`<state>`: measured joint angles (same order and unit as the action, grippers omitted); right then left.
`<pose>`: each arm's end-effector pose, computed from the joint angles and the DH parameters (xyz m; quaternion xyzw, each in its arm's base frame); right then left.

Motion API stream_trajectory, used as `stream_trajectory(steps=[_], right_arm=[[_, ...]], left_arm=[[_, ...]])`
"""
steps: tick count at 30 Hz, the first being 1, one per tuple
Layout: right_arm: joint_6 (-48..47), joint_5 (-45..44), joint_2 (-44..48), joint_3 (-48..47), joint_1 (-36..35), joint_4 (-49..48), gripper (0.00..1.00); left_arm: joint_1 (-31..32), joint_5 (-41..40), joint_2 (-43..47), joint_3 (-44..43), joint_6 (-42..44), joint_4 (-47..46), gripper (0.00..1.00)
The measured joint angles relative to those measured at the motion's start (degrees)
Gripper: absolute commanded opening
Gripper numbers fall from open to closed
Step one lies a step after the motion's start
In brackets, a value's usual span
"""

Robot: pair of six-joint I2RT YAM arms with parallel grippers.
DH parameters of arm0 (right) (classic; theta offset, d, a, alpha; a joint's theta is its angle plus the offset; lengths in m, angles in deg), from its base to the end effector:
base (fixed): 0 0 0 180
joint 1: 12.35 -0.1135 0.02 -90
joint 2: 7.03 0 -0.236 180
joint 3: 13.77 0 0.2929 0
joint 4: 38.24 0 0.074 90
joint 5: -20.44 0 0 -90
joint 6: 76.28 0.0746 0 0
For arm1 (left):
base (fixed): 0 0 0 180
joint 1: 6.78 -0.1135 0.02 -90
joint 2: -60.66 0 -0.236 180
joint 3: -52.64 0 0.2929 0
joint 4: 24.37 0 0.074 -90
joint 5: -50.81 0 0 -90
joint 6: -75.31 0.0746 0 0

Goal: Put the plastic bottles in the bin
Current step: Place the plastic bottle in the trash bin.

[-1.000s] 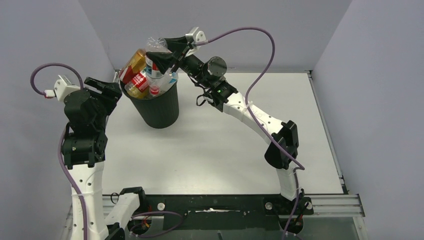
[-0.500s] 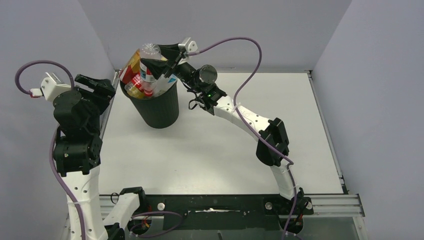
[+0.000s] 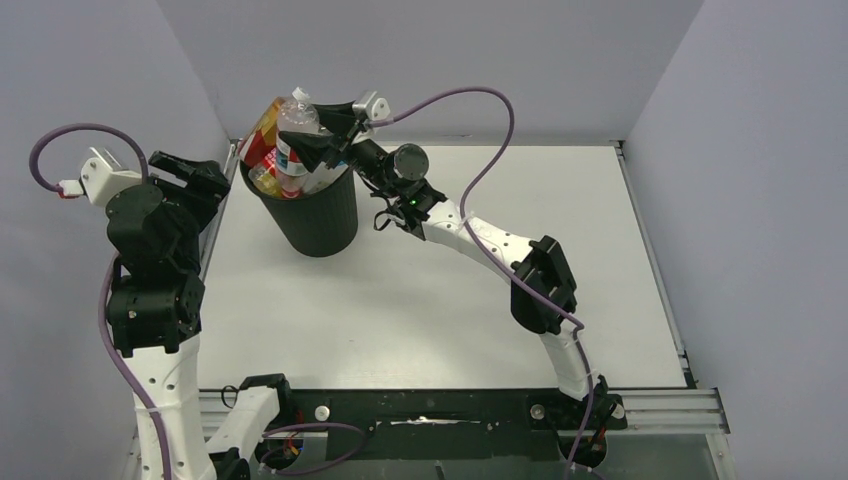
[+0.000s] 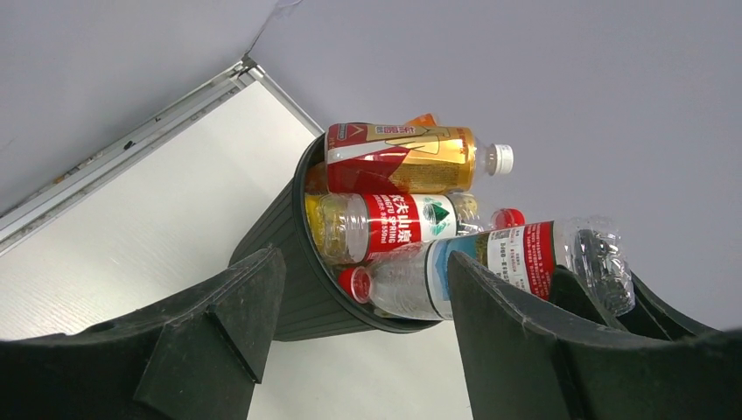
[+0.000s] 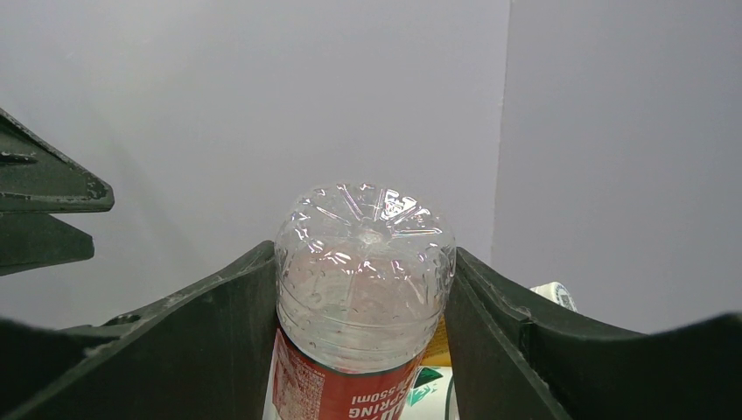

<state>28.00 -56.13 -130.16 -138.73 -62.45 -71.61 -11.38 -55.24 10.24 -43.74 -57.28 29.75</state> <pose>0.3469 0.4419 0.4050 -0.2393 0.4030 0.5153 0.7175 0.2151 0.0380 0.4853 -0.3833 0.6491 -0.1114 0.6476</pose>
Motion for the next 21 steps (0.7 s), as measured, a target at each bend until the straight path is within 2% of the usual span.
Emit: stream_trajectory(steps=[14, 21], right_arm=[[-2.3, -3.0, 0.0, 2.7, -1.3, -1.2, 0.44], [-3.5, -3.8, 0.1, 6.7, -1.7, -1.4, 0.47]], left_arm=[[0.0, 0.2, 0.9, 2.5, -0.2, -0.1, 0.68], [0.0, 0.5, 1.2, 3.9, -0.4, -0.3, 0.68]])
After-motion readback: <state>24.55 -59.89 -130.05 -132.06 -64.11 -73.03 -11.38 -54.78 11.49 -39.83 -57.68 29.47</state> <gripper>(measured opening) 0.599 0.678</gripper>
